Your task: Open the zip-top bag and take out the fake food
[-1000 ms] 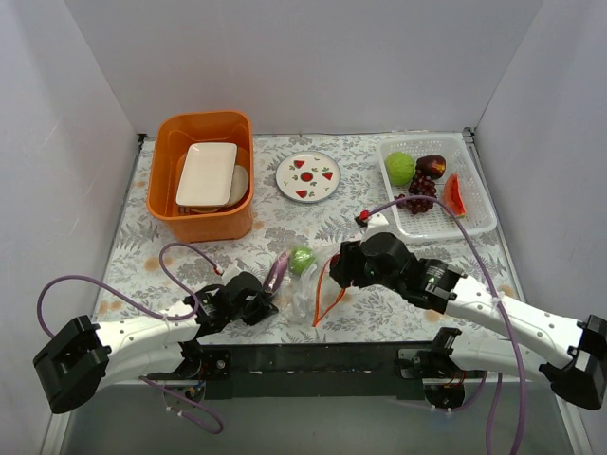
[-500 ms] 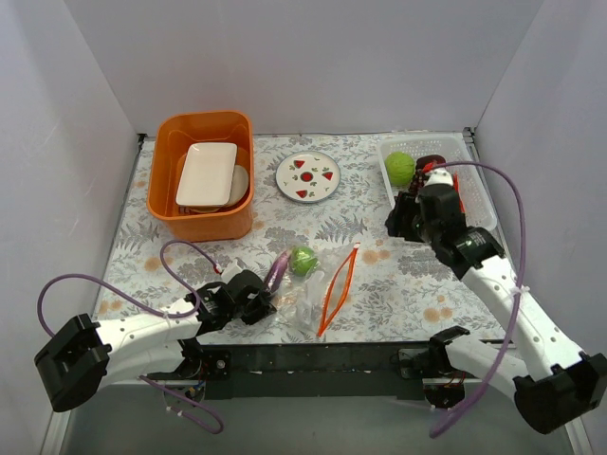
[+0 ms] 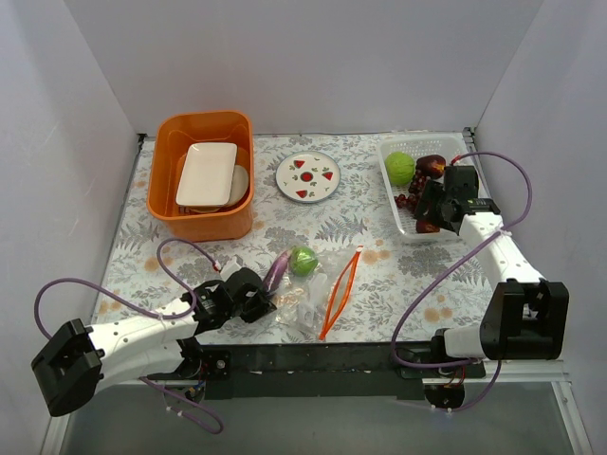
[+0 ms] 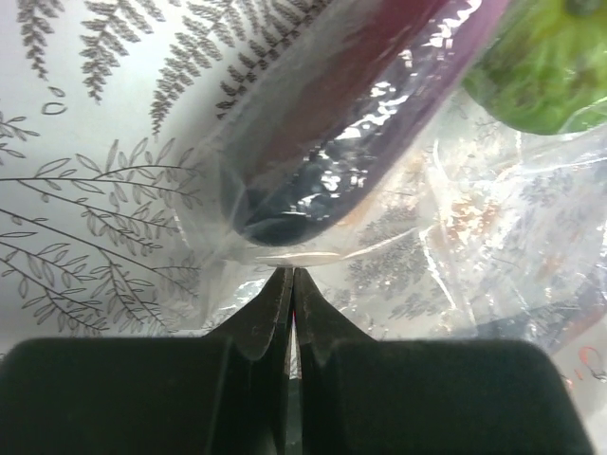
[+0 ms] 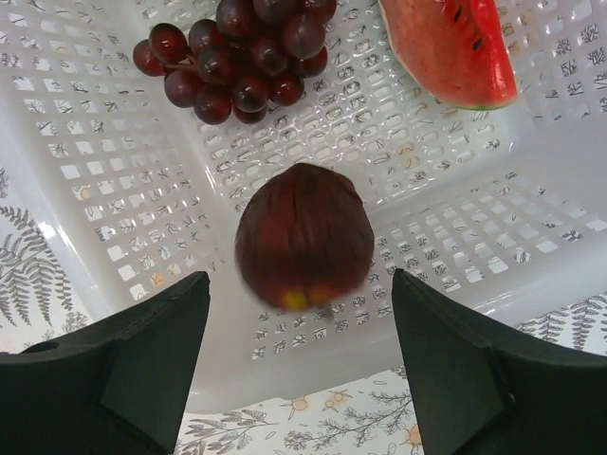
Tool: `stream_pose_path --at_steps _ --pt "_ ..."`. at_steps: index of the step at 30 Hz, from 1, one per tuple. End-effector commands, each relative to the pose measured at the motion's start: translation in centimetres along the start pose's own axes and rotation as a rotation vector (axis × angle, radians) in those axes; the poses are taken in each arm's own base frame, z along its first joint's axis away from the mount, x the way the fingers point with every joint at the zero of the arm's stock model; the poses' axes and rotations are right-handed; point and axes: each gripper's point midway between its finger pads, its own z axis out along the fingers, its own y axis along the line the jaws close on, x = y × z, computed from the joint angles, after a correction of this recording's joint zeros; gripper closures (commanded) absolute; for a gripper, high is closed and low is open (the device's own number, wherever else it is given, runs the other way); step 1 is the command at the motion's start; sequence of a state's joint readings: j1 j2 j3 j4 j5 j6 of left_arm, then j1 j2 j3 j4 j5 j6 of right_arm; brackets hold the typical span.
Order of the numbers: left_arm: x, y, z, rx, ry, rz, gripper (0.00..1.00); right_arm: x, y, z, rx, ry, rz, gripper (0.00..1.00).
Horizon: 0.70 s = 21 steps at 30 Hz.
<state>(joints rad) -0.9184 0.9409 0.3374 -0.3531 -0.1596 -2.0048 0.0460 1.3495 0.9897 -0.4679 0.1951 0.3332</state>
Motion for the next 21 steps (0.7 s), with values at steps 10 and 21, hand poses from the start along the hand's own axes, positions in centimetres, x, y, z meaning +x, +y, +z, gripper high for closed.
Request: stream_pose_path --at_steps 10,21 --pt "-3.0 -5.7 -3.6 0.114 -0.09 0.124 0.69 -0.5 7.3 -5.4 -0.359 -0.081 -0.043 0.29" --pt "-9.0 -11.6 -1.6 0.109 -0.185 0.257 0.62 13.2 16.2 -13.3 -0.822 0.081 0.003 0.71"
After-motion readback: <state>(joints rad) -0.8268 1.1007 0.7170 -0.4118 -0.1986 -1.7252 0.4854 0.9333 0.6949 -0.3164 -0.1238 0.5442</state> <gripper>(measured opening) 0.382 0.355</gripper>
